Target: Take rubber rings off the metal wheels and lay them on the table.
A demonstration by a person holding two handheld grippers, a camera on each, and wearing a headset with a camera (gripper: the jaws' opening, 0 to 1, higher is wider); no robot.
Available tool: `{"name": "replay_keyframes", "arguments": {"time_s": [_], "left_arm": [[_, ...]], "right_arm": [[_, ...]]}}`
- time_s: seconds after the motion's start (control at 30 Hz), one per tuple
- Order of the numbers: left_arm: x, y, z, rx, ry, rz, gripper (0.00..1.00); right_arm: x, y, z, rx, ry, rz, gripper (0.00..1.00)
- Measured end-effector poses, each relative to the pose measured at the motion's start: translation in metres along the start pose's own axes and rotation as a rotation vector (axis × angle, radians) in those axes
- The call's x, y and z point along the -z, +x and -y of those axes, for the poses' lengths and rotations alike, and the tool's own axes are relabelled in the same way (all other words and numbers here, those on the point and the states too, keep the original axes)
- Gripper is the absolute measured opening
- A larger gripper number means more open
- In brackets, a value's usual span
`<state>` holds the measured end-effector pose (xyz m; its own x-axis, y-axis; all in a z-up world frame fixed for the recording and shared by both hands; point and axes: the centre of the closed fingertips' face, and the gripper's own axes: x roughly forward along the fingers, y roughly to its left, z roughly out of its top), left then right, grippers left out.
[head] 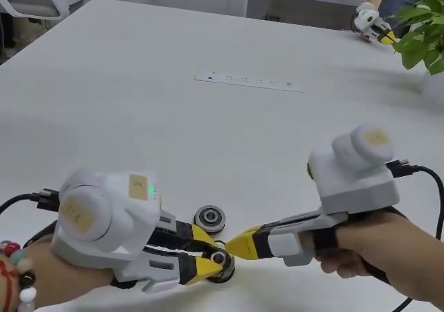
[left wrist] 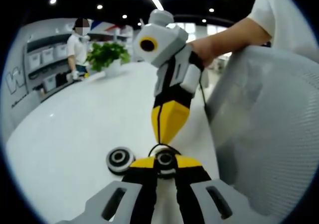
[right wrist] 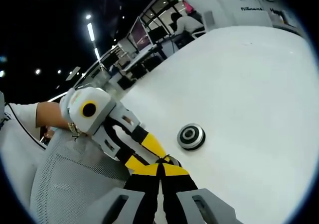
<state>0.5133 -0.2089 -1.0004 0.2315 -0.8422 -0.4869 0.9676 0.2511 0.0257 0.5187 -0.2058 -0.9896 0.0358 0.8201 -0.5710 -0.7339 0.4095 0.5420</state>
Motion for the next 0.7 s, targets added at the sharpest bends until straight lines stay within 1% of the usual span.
{"name": "replay_keyframes", "arguments": {"time_s": [0.1, 0.17, 0.23, 0.27, 0.3, 0.37, 0.43, 0.5, 0.53, 0.57, 0.63, 0.7], "left_arm": [[0.0, 0.0, 0.001, -0.001, 0.007, -0.005, 0.14], [-0.001, 0.0, 0.0, -0.002, 0.001, -0.013, 0.14], [-0.003, 0.0, -0.001, -0.004, -0.03, -0.021, 0.15], [-0.004, 0.0, 0.001, 0.017, -0.04, -0.027, 0.18], [-0.006, -0.001, 0.001, 0.016, -0.044, -0.026, 0.19], [-0.008, -0.002, 0.002, 0.021, -0.028, -0.022, 0.2], [-0.01, -0.004, 0.003, 0.03, -0.011, -0.028, 0.22], [-0.017, -0.006, 0.003, 0.034, -0.003, -0.008, 0.3], [-0.023, -0.008, 0.005, 0.048, -0.024, 0.011, 0.34], [-0.026, -0.009, 0.007, 0.056, -0.037, 0.017, 0.39], [-0.033, -0.013, 0.01, 0.069, -0.009, 0.028, 0.4], [-0.038, -0.018, 0.012, 0.081, 0.009, 0.023, 0.43]], "right_arm": [[0.003, 0.0, 0.004, 0.022, -0.006, -0.016, 0.0], [0.007, 0.002, 0.006, 0.033, -0.014, -0.03, 0.0], [0.007, 0.002, 0.007, 0.039, -0.017, -0.035, 0.0], [0.007, 0.002, 0.007, 0.04, -0.016, -0.032, 0.0], [0.007, 0.002, 0.007, 0.039, -0.015, -0.032, 0.0], [0.007, 0.002, 0.007, 0.04, -0.012, -0.033, 0.0], [0.007, 0.002, 0.007, 0.041, -0.014, -0.036, 0.0], [0.007, 0.002, 0.007, 0.039, -0.012, -0.036, 0.0], [0.007, 0.002, 0.006, 0.038, -0.01, -0.037, 0.0], [0.008, 0.003, 0.006, 0.037, -0.011, -0.04, 0.0], [0.009, 0.003, 0.006, 0.035, -0.012, -0.045, 0.0], [0.009, 0.003, 0.005, 0.033, -0.014, -0.045, 0.0]]}}
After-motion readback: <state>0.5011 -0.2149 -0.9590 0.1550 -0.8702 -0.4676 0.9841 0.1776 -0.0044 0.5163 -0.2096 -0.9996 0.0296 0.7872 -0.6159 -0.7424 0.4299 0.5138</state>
